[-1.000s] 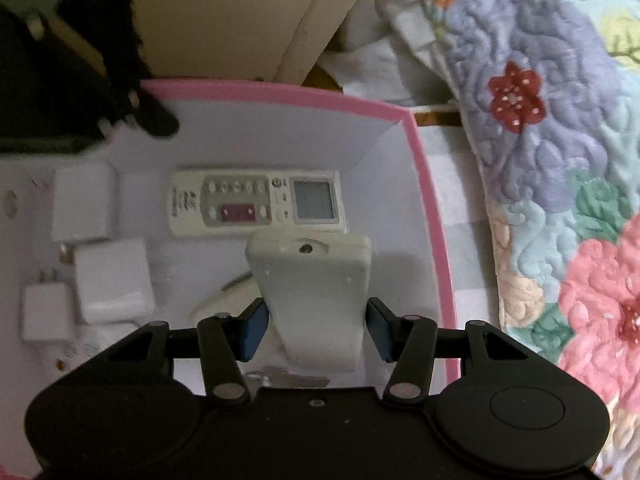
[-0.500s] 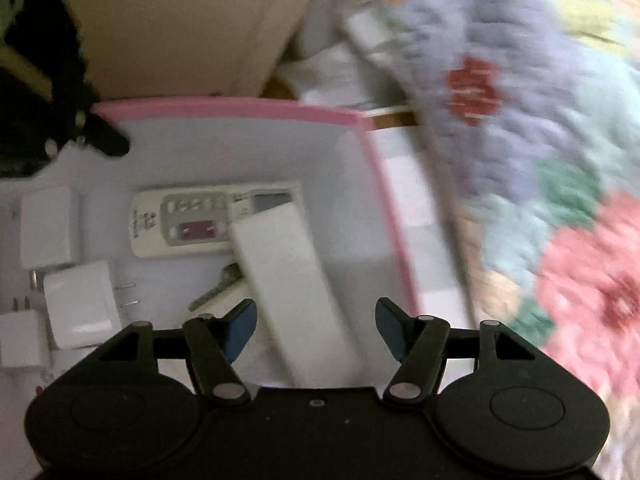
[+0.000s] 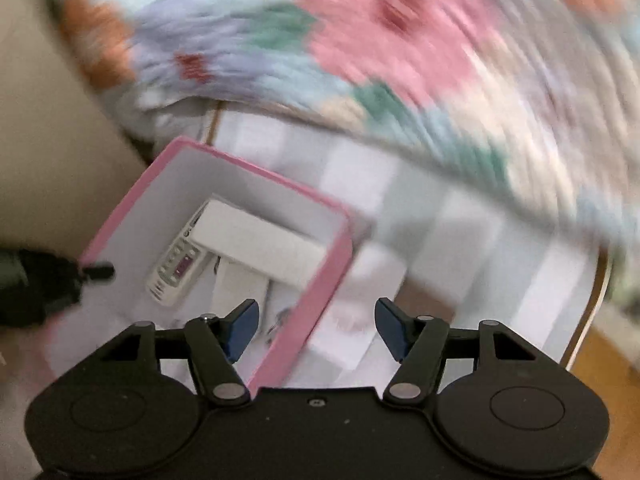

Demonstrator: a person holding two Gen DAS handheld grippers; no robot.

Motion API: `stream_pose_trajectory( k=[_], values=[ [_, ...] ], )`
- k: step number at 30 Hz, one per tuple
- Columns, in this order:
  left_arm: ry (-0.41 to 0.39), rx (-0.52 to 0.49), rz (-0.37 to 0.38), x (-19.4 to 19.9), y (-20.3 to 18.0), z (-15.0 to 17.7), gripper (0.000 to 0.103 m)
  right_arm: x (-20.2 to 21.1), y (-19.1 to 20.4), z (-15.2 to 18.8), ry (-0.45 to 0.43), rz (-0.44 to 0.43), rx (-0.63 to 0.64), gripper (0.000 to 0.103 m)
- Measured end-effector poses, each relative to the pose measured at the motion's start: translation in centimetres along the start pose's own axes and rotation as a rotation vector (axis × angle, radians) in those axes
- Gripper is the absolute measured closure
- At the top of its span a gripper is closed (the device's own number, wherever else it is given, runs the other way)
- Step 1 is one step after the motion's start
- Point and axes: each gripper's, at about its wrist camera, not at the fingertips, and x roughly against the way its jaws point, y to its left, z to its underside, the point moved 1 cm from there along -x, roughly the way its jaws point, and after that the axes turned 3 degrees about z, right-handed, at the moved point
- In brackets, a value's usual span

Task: Organize rigid objects
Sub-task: 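Move the right gripper to the white printed card box and grasp it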

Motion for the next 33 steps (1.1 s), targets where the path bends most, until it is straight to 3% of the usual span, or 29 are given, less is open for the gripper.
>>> stream_pose_trajectory(
  k=[4, 12, 19, 23, 24, 25, 26, 30, 32, 33],
  values=[
    [0.000, 0.007, 0.004, 0.1, 0.0, 0.0, 0.100, -1.7, -1.8, 1.7, 0.019, 0.003, -0.042, 0.043],
    [-0.006, 0.010, -0.004, 0.0, 0.1, 0.0, 0.099, -4.9, -0.3, 5.7, -0.010, 0.096, 0.306, 0.044],
    [-0.021, -0.045, -0.076, -0.3, -1.0, 0.0, 0.098, -8.9, 0.3, 6.8, -0.023, 0.140, 0.459, 0.043],
    [-0.024, -0.041, -0.069, -0.3, -0.8, 0.0, 0.098, -10.0, -0.2, 6.5, -0.039, 0.128, 0.441, 0.043],
    [-0.024, -0.041, -0.069, -0.3, -0.8, 0.0, 0.098, -10.1, -0.5, 6.4, -0.033, 0.103, 0.416, 0.045],
    [-0.024, -0.043, -0.069, -0.3, -0.8, 0.0, 0.098, -10.1, -1.0, 6.2, -0.032, 0.056, 0.371, 0.062],
    [-0.024, -0.043, -0.069, -0.3, -0.8, 0.0, 0.098, -10.0, -1.6, 6.0, -0.029, 0.036, 0.309, 0.069],
    [-0.024, -0.042, -0.066, -0.3, -0.8, 0.0, 0.098, -9.7, -2.6, 6.3, -0.031, 0.008, 0.222, 0.077],
    [-0.025, -0.042, -0.066, -0.3, -0.8, 0.0, 0.098, -9.8, -3.1, 6.3, 0.001, 0.021, 0.185, 0.102],
    [-0.025, -0.042, -0.065, -0.3, -0.8, 0.0, 0.098, -9.7, -3.5, 6.3, -0.002, 0.028, 0.164, 0.102]
  ],
)
